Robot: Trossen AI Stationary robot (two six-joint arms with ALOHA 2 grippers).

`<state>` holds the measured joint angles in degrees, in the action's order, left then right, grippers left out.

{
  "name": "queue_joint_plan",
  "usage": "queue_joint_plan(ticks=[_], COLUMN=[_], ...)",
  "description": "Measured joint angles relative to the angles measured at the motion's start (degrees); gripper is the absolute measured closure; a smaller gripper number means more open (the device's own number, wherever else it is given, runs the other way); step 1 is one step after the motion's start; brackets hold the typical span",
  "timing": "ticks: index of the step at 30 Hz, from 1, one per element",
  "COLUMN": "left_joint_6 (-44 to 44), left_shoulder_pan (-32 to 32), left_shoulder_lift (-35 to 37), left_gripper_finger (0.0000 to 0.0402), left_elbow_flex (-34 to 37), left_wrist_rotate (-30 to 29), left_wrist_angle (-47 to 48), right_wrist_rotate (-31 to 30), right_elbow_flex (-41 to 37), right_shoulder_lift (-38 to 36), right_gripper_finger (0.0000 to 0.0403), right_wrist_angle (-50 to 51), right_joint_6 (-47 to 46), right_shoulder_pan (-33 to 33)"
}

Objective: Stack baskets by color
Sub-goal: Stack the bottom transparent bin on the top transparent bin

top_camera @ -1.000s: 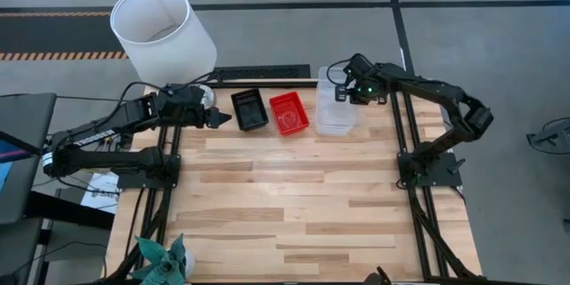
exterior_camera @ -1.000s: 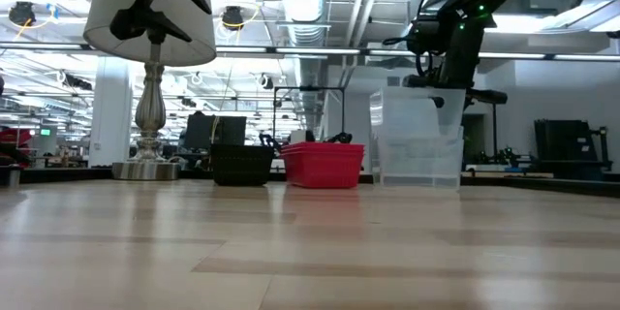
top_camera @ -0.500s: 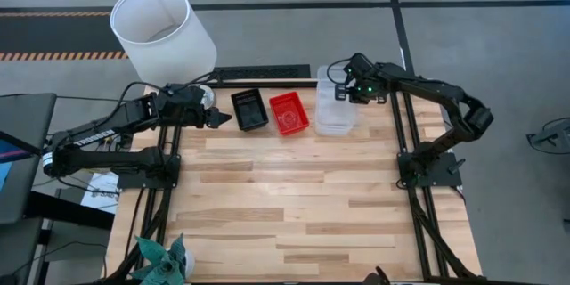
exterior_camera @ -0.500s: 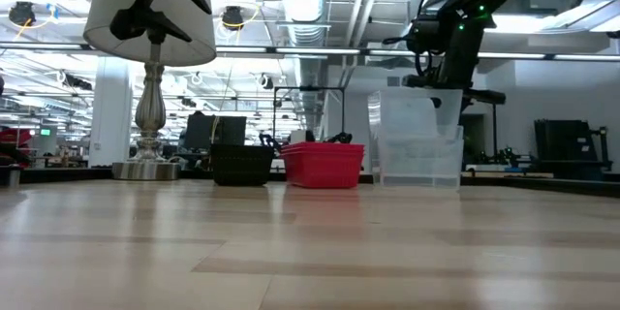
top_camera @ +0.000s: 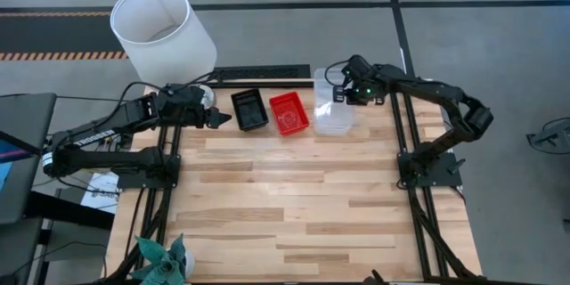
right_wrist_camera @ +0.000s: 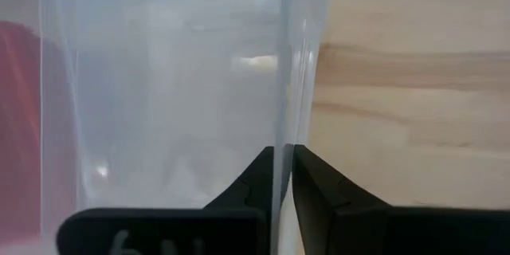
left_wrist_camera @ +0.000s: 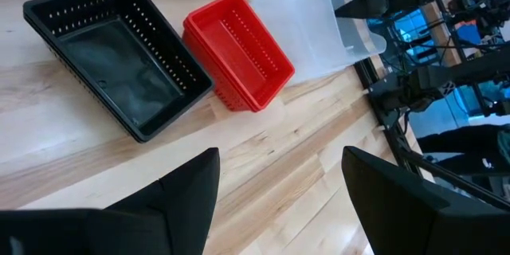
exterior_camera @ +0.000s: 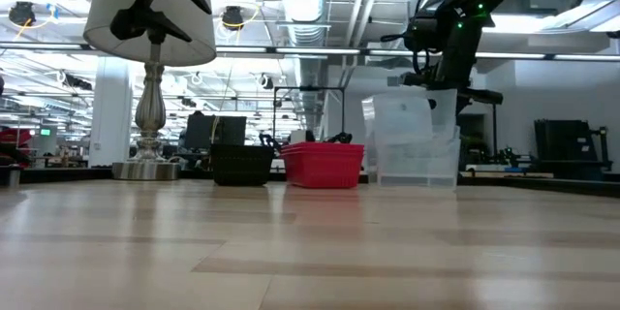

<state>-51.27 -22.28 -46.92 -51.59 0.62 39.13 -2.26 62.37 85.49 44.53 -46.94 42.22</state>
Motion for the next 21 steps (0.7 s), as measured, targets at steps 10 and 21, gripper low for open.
queue_joint_plan(ticks=[10,21], left_joint_6=[0.0,0.0], left_shoulder_pan=[0.0,0.0], left_shoulder_lift=[0.0,0.0], left_gripper_finger=[0.0150,0.0150], left_elbow_flex=[0.0,0.0], left_wrist_rotate=[0.0,-0.5], left_wrist_angle=[0.0,0.0], right_wrist_rotate=[0.8,1.5], right_elbow_flex=[0.0,-1.7], right_shoulder_lift=[0.0,0.1], right_gripper_finger=[0.0343,0.0324], right_wrist_angle=[0.2,-0.5], right_joint_6=[0.2,0.8], right_shoulder_pan=[0.0,0.0])
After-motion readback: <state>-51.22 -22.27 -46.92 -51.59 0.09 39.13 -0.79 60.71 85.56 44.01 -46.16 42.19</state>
